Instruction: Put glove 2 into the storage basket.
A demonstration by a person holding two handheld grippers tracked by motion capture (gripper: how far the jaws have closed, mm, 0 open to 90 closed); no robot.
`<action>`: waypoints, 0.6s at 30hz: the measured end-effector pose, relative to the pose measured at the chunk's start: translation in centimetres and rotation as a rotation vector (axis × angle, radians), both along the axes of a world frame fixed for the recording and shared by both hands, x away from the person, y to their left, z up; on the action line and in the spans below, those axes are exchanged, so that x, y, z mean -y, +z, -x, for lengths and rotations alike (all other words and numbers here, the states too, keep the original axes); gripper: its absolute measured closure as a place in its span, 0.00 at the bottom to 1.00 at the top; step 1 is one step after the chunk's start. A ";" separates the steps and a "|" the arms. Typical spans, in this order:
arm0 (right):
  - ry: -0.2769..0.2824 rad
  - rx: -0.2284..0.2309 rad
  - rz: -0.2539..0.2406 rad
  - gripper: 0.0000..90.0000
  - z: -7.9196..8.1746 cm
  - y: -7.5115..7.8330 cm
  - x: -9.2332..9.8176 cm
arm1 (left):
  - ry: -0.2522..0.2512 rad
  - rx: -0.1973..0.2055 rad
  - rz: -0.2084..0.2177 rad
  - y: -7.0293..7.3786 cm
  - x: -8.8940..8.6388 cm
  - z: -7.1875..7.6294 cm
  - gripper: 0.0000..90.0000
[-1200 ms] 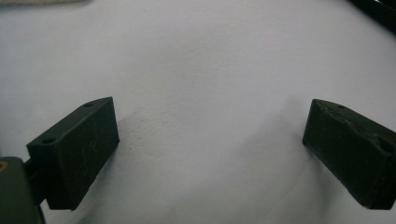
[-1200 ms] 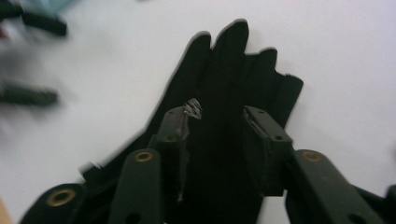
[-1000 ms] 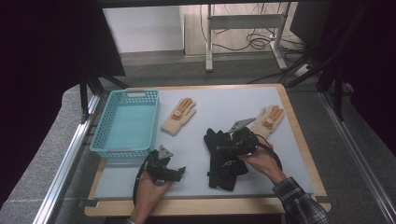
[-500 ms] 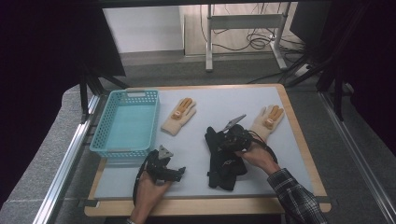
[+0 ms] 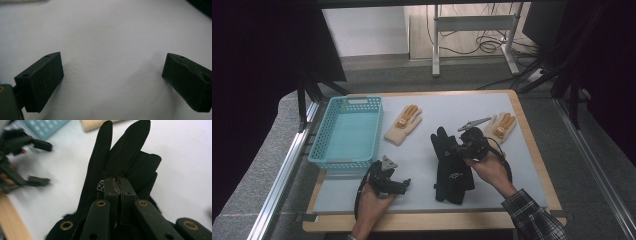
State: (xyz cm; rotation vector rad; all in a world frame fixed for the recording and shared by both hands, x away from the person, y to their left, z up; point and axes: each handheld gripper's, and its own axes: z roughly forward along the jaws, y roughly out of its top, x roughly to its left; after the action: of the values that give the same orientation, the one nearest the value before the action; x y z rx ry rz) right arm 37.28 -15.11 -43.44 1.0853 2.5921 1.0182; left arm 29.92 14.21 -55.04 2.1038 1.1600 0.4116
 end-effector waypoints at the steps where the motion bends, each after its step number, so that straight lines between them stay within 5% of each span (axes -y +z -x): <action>1: -0.009 -0.005 -0.011 0.95 0.4 0.1 -0.3 | 0.002 -0.001 0.000 0.0 0.0 0.0 0.04; 9: -0.123 0.002 -0.016 0.94 2.5 -1.0 -2.7 | 0.002 -0.001 0.000 0.0 0.0 0.0 0.04; 14: -0.220 0.008 -0.024 0.90 3.1 -3.0 -0.5 | 0.002 -0.001 -0.001 0.0 0.0 0.0 0.04; 18: -0.229 0.036 -0.010 0.73 3.2 -4.0 0.8 | -0.001 -0.002 -0.004 0.0 0.0 0.0 0.04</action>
State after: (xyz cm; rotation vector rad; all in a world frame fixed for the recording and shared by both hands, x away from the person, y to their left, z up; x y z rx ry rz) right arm 34.07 -15.93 -47.43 1.3167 2.3691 0.9879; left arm 29.91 14.22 -55.01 2.1087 1.1606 0.4117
